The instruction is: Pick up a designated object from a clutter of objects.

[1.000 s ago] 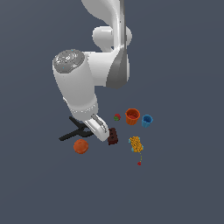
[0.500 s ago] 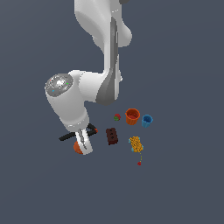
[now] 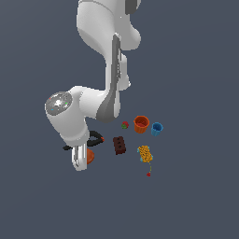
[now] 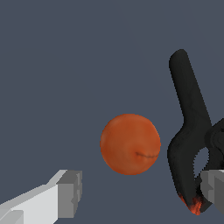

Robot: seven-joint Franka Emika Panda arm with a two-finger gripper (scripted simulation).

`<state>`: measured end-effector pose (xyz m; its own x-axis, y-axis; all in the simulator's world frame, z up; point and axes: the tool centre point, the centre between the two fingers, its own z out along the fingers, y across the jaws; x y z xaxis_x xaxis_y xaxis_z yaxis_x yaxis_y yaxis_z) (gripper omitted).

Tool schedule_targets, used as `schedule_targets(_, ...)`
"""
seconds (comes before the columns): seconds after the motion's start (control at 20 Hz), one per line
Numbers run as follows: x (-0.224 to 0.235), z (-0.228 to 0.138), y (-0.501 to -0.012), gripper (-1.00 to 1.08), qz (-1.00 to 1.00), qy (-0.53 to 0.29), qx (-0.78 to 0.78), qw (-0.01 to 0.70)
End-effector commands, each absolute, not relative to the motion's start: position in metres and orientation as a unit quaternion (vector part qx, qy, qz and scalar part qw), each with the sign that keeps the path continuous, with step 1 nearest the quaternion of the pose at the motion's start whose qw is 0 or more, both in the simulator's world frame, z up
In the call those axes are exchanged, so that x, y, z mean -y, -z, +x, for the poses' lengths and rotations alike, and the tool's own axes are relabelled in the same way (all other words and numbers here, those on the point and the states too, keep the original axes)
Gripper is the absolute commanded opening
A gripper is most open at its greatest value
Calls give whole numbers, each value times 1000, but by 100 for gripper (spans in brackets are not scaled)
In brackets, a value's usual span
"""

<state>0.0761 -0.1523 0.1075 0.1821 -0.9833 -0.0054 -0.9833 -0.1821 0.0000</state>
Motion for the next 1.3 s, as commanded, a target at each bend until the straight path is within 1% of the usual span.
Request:
schedule_targets(0.0, 156, 77, -102, 100, -757, -1, -653, 1)
schedule_targets(0.5, 160, 76, -94, 100, -749, 0, -663, 0)
schedule_targets(0.95, 160, 75, -53, 100, -747, 0, -664, 0)
schedule_targets(1.2, 160, 77, -47, 100, -747, 0, -664, 0)
schedule_targets(1.25, 160, 77, -47, -100, -747, 0, -664, 0)
